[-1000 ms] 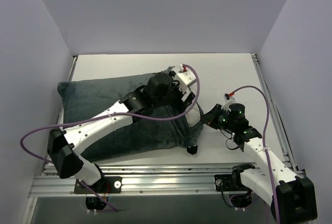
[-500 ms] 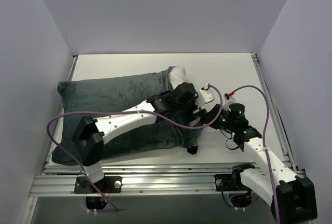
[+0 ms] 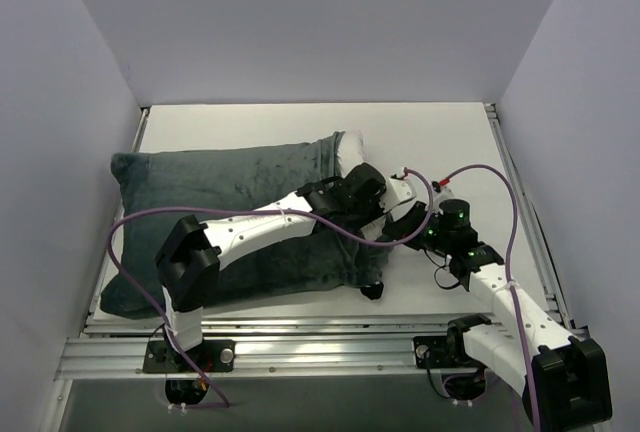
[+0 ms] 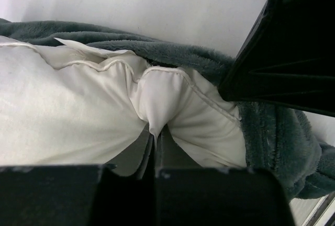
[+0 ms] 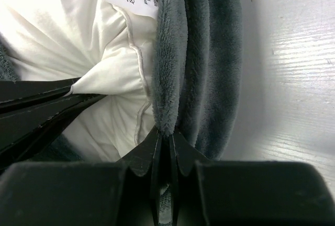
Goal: Remove the pillowcase from the pillow
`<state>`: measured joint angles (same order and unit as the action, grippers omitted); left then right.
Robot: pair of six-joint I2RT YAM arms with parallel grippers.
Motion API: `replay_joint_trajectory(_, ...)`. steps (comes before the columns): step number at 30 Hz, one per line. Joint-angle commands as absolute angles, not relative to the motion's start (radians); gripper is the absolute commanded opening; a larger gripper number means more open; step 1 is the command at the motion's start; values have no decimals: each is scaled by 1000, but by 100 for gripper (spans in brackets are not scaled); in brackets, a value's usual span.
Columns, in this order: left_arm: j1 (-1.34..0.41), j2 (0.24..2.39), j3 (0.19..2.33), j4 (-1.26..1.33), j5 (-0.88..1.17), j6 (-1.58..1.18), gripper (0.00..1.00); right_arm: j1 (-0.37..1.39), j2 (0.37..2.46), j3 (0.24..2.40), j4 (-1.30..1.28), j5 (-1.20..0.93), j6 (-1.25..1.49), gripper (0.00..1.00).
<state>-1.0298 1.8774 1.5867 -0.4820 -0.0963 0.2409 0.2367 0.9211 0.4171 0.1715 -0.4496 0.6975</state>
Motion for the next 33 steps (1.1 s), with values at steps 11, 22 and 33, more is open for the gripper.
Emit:
replay_joint_trajectory(11,-869,1475,1438,-176,-92,-130,2,235,845,388,104,-373,672,0)
replay_joint_trajectory(22,-848,1424,1428,127,-235,-320,2,303,896,380,169,-443,670,0)
replay_joint_trajectory(33,-758,1456,1617,48,-416,-293,2,374,871,351,121,-328,715,0)
